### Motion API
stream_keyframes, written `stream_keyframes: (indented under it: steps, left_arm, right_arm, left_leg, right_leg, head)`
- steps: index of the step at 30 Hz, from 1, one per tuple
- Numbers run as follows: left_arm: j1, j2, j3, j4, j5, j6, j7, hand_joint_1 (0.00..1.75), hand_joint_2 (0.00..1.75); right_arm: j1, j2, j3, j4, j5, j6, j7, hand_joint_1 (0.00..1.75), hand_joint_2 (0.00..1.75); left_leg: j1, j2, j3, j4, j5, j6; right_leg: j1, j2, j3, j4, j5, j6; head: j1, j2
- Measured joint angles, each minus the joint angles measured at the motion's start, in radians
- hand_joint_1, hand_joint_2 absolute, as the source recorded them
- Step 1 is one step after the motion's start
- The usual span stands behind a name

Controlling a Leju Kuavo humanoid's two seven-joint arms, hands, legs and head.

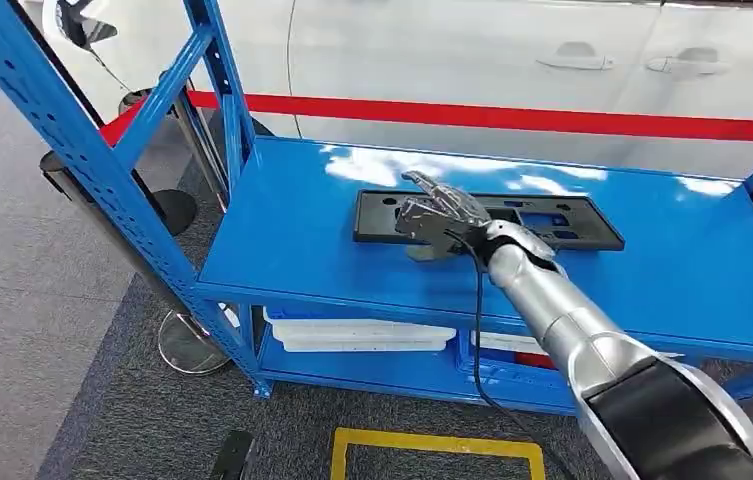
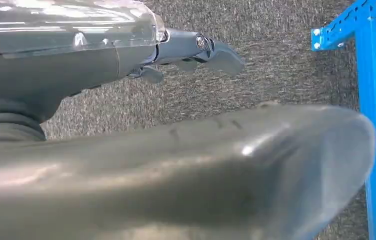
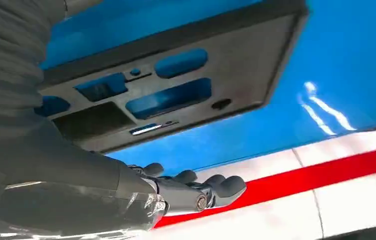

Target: Take the parts from the cabinet and place them on the table.

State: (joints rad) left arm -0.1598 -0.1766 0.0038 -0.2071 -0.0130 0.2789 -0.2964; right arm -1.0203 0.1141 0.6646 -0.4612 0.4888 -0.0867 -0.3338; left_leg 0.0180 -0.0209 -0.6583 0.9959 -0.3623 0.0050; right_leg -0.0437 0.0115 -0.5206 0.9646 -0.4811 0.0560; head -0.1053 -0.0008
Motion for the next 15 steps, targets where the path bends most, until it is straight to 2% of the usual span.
stream_keyframes:
  steps: [2, 7, 15]
  left_arm:
    - [-0.004, 0.0, 0.0, 0.0, -0.002, 0.0, 0.001, 0.0, 0.0]
    - [-0.008, -0.001, -0.001, 0.0, -0.006, 0.0, 0.007, 0.0, 0.0]
    - [-0.007, -0.001, 0.0, 0.0, 0.003, 0.006, 0.01, 0.0, 0.0]
  right_arm:
    - [0.014, 0.0, 0.033, 0.0, 0.047, -0.051, 0.023, 0.0, 1.75]
    - [0.048, 0.001, 0.092, 0.004, 0.082, -0.117, 0.052, 0.0, 1.75]
    - [0.066, 0.025, 0.113, 0.021, 0.072, -0.111, 0.063, 0.0, 1.75]
  left_leg:
    - [0.0, 0.0, 0.0, 0.0, 0.0, 0.0]
    - [0.0, 0.0, 0.0, 0.0, 0.0, 0.0]
    - [0.0, 0.0, 0.0, 0.0, 0.0, 0.0]
  right_leg:
    - [0.0, 0.0, 0.0, 0.0, 0.0, 0.0]
    - [0.0, 0.0, 0.0, 0.0, 0.0, 0.0]
    - [0.0, 0.0, 0.0, 0.001, 0.0, 0.0]
  head:
    - [0.0, 0.0]
    - [0.0, 0.0]
    - [0.0, 0.0]
